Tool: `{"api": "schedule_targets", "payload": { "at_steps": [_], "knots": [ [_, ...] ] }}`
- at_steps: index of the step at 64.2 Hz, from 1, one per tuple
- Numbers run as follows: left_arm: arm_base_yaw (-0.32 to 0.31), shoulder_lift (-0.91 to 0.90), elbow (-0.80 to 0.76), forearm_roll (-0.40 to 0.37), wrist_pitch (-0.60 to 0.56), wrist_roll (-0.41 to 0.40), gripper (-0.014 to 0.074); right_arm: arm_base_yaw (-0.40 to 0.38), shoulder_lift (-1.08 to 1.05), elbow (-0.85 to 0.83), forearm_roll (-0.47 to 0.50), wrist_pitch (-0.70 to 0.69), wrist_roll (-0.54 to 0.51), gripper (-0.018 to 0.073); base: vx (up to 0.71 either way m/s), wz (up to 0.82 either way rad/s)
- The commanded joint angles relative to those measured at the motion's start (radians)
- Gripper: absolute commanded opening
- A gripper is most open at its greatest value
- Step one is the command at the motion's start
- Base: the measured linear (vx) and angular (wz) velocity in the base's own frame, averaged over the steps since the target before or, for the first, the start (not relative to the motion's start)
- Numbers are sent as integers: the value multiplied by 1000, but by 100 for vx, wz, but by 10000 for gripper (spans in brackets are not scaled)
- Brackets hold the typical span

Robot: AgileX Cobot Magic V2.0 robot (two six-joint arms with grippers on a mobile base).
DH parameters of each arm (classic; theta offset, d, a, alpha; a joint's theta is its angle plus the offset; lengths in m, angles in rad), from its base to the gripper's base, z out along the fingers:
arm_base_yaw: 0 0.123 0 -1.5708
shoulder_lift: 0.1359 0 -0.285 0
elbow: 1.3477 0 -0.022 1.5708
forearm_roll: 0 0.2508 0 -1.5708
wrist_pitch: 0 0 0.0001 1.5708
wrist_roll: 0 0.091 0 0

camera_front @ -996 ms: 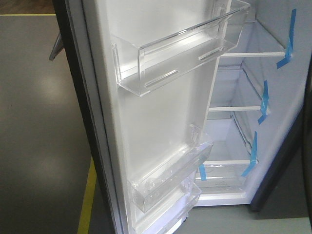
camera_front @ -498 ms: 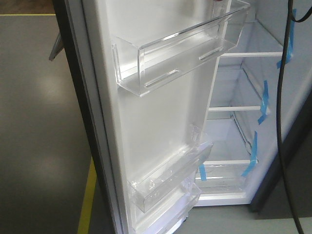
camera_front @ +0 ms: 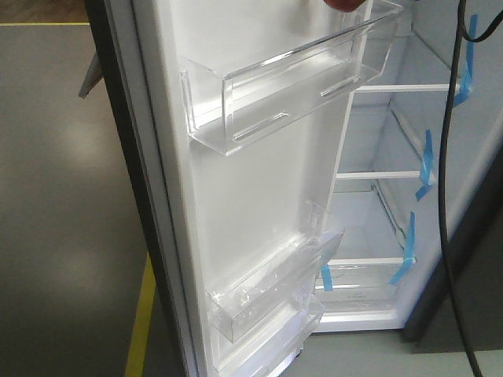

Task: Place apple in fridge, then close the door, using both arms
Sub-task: 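Lower the apple into the upper clear door bin with the right gripper, then open the right gripper and release the apple in the door bin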

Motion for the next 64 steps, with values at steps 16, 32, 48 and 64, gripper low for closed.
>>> {"api": "schedule_targets", "payload": {
  "at_steps": [16, 32, 48, 64],
  "knots": [
    [-1, -14, 30, -1, -74, -2, -6, -2, -42, -33, 65, -32, -11, 587, 0, 0],
    [-1, -14, 30, -1, -74, -2, -6, -4, -63, -33, 70, -32, -11, 524, 0, 0],
    [-1, -14, 30, -1, -74, -2, -6, -6, -173, -32, 39, -28, -11, 245, 0, 0],
    [-1, -14, 30, -1, -74, -2, -6, -6, -299, -9, -55, 11, 8, -11, 0, 0]
  ]
}}
